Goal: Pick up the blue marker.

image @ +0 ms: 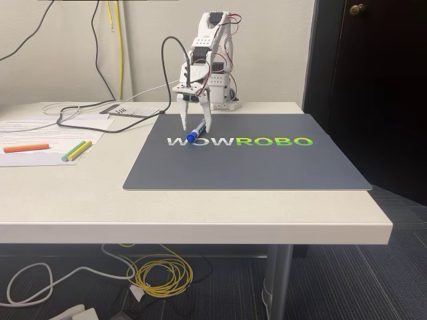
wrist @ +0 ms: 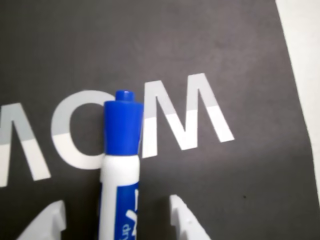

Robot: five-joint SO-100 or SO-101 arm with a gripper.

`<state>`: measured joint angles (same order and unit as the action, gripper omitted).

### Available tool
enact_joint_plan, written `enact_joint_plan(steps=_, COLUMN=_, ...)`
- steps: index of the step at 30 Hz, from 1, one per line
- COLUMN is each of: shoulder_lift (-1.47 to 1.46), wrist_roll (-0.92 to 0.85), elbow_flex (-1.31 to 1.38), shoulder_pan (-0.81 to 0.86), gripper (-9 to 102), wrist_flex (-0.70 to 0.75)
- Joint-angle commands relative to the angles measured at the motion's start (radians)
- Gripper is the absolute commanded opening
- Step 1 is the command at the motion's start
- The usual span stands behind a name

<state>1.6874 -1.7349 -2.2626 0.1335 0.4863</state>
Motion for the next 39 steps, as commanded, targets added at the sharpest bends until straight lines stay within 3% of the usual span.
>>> enact_joint_plan(steps=1, shoulder_lift=0.0, wrist_roll=-0.009, elbow_flex=0.005, shoulder_pan=-0.009, gripper=27, wrist_flex=-0.012)
enact_joint_plan(steps=9, shoulder_lift=-0.015, wrist_roll=-0.021, elbow_flex=0.005, shoulder_pan=-0.011, gripper=14, wrist_flex=-0.015)
enact_joint_plan(steps=24, shoulder_lift=0.018, wrist_roll=0.044, elbow_flex=0.0, shoulder_pan=-0.038, gripper=5, wrist_flex=0.011)
enact_joint_plan(steps=33, shoulder_lift=0.176, wrist_roll=0.321, elbow_flex=0.026, shoulder_pan=-0.101, gripper=0, wrist_flex=0.087)
enact_joint_plan(steps=39, shoulder_lift=0.267, wrist_roll=0.653, elbow_flex=0.256, shoulder_pan=-0.172, gripper=0, wrist_flex=0.357)
